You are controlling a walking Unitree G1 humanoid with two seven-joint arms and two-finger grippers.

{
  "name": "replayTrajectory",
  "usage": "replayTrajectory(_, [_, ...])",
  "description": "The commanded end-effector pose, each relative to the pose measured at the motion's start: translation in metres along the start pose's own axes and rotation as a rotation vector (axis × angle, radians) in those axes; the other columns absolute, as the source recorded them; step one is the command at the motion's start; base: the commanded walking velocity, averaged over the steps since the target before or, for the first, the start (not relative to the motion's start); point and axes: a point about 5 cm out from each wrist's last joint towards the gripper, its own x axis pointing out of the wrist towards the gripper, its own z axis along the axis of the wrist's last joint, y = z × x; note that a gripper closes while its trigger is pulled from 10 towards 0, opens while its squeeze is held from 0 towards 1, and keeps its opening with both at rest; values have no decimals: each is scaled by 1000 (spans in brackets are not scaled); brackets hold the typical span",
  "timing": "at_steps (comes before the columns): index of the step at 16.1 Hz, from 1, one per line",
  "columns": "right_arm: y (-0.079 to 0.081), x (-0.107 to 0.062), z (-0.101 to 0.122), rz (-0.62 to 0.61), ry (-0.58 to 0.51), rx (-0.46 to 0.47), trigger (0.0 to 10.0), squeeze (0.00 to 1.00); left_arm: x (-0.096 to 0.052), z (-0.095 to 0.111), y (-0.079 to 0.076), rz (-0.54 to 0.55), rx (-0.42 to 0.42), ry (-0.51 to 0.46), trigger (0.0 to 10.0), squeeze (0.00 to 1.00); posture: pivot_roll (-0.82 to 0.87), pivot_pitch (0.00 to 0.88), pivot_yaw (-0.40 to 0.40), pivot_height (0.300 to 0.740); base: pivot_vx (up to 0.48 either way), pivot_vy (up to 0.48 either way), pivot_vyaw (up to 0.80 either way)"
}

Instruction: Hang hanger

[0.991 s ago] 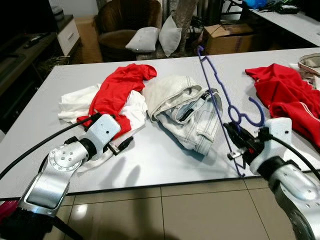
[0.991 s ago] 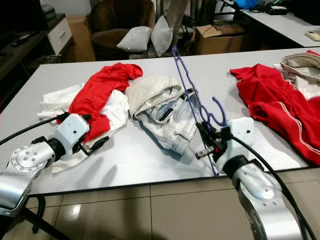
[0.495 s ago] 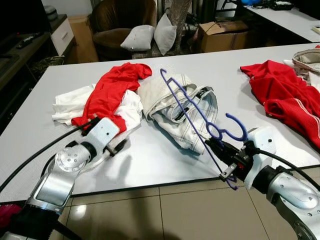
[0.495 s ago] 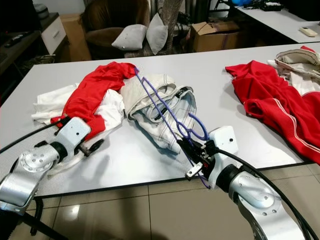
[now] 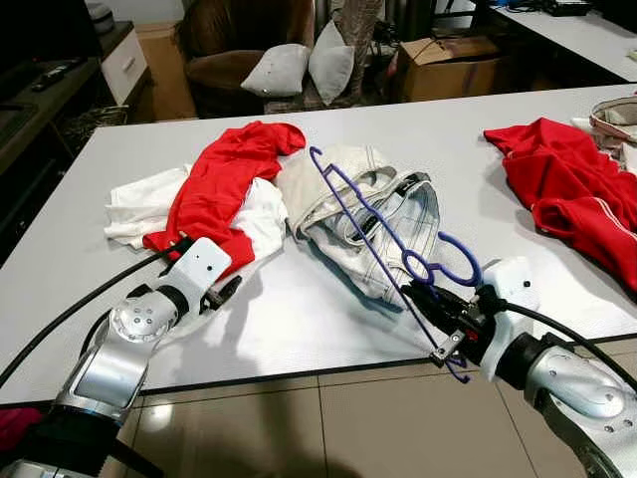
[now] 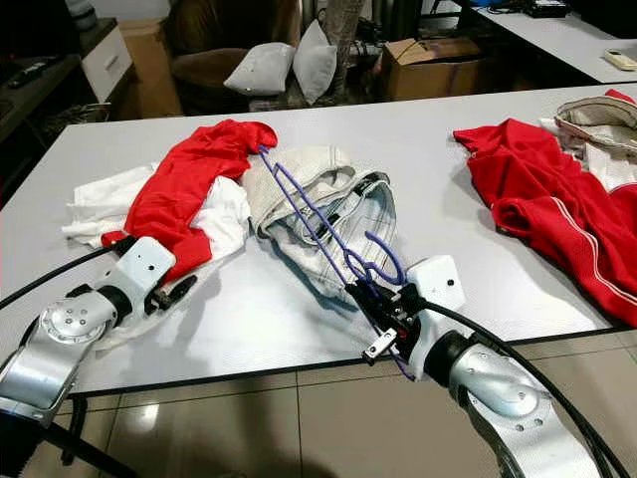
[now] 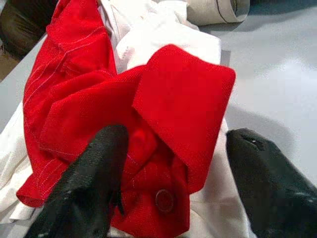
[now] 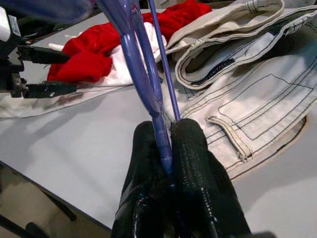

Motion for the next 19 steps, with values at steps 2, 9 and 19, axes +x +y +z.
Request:
replayTrajectory(2, [3, 0, -1, -5, 11, -13, 10000, 0, 1, 3, 6, 21, -5, -12, 0, 0, -96, 0, 102, 740, 0, 0, 0])
replayTrajectory(9, [1, 2, -6, -29, 36, -15, 10000, 0, 2, 4, 5, 8, -27, -24, 0, 0, -91, 0, 105, 740, 0, 0, 0])
replayTrajectory(19, [-3, 9, -10, -49, 48, -21, 10000, 0, 2, 5, 5, 35, -106, -49, 0, 0, -80, 0, 78, 740, 0, 0, 0])
